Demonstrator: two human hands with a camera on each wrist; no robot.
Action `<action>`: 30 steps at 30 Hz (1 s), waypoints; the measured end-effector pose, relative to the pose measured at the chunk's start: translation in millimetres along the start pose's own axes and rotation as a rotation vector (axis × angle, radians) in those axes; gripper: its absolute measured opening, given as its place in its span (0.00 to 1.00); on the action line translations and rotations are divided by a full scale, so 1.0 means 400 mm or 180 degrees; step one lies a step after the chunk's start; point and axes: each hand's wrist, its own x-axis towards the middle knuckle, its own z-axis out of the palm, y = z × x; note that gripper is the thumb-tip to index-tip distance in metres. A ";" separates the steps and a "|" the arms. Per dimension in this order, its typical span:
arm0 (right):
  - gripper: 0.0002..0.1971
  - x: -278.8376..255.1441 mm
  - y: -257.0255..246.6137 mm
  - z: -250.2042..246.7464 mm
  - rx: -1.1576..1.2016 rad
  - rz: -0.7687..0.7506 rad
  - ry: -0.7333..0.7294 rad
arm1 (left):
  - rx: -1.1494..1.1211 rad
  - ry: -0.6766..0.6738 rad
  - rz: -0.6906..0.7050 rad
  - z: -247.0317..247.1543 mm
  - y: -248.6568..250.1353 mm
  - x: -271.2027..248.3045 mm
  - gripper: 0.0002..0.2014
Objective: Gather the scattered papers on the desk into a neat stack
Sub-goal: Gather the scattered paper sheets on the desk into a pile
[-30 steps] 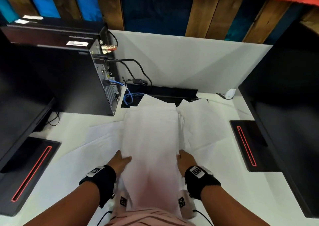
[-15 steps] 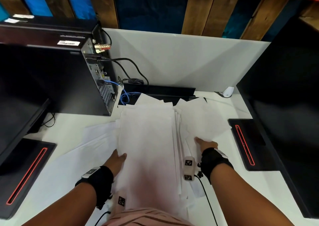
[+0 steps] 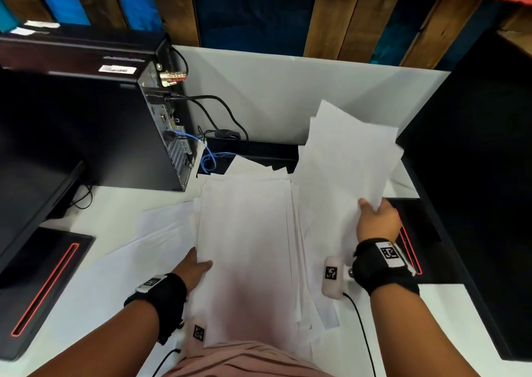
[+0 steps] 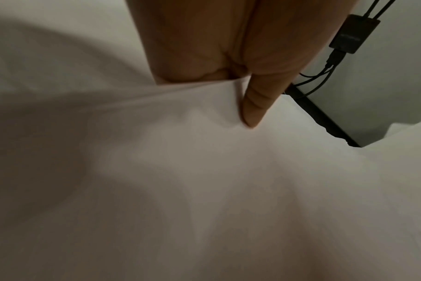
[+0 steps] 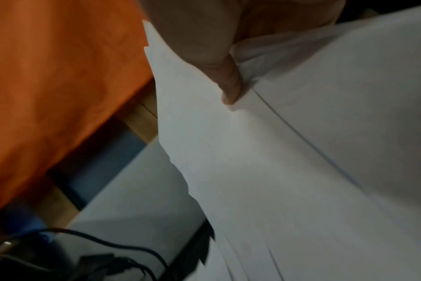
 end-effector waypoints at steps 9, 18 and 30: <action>0.12 -0.040 -0.226 -0.151 0.1009 -0.1250 0.0420 | 0.0063 -0.0166 -0.0065 -0.001 0.017 -0.015 0.29; 0.13 -0.025 -0.212 -0.088 0.0154 -0.1282 -0.0187 | 0.0054 -0.0041 -0.0178 0.013 0.046 -0.045 0.33; 0.30 -0.183 0.042 0.206 -0.0660 0.0039 -0.1997 | -0.0062 0.0089 -0.0183 0.020 0.060 -0.059 0.38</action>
